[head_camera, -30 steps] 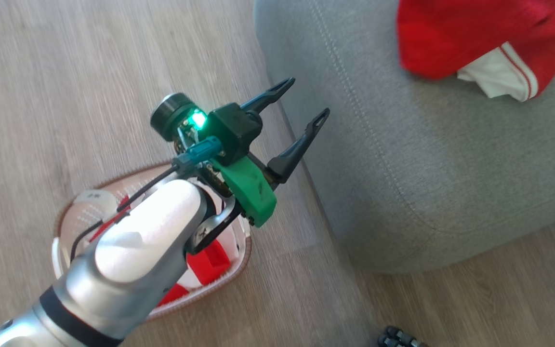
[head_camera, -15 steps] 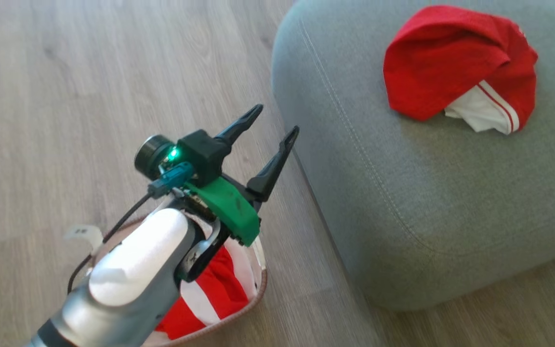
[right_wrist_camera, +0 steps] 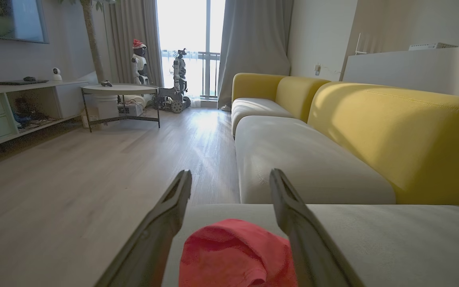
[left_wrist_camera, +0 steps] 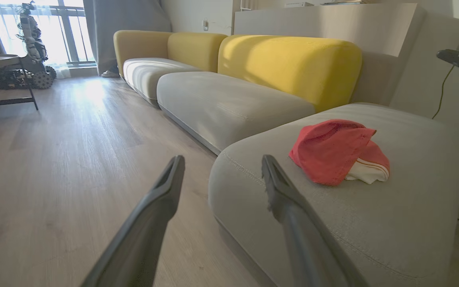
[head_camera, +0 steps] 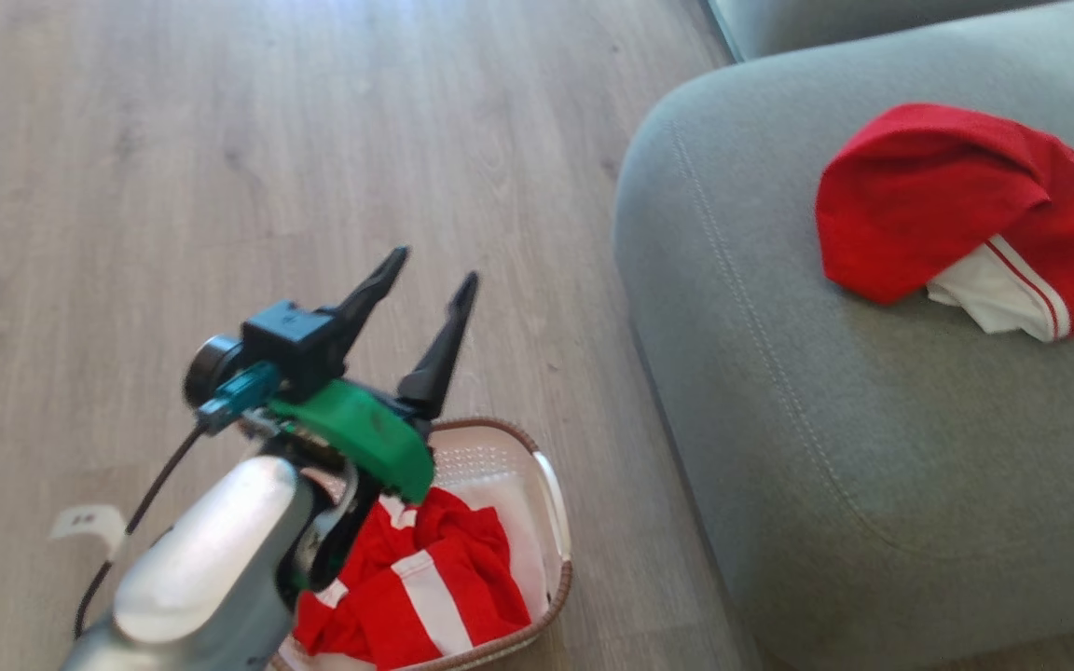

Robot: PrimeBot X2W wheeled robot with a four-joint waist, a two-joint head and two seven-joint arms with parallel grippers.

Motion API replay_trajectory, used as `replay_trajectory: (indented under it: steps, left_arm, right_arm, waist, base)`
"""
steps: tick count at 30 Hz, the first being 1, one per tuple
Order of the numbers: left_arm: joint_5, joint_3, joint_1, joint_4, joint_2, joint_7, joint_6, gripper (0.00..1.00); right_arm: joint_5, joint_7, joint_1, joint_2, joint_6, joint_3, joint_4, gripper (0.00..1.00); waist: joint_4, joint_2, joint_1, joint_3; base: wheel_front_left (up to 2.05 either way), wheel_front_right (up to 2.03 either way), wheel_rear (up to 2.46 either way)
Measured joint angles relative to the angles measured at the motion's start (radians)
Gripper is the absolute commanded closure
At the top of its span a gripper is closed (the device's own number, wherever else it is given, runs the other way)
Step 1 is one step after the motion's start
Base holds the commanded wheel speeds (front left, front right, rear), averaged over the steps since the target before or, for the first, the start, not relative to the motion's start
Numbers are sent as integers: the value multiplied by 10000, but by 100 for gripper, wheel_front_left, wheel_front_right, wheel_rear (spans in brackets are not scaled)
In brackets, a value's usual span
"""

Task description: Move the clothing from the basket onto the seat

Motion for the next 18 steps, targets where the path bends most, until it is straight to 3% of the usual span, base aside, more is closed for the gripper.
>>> replay_trajectory:
  steps: [7,13,18]
  left_arm:
    - [-230,512,743,-38,453,-318,522,0]
    - [-433,1030,1689,-82,704,-681,899,0]
    - [-451,1425,2384,-150,807,-882,1152,0]
  right_arm:
    - [-963,-100,1922,1198,0,-1787,-1034,0]
    - [-2048,-115,4418,3179,-2,-3649,-2518,0]
    - [-2847,-157,5524,4449,-2,-4126,-3496,0]
  waist:
    - [678,0,0,-353]
    - [1287,0,0,-517]
    - [1505,0,0,-507]
  base:
    - [0,0,0]
    - [0,0,0]
    - [0,0,0]
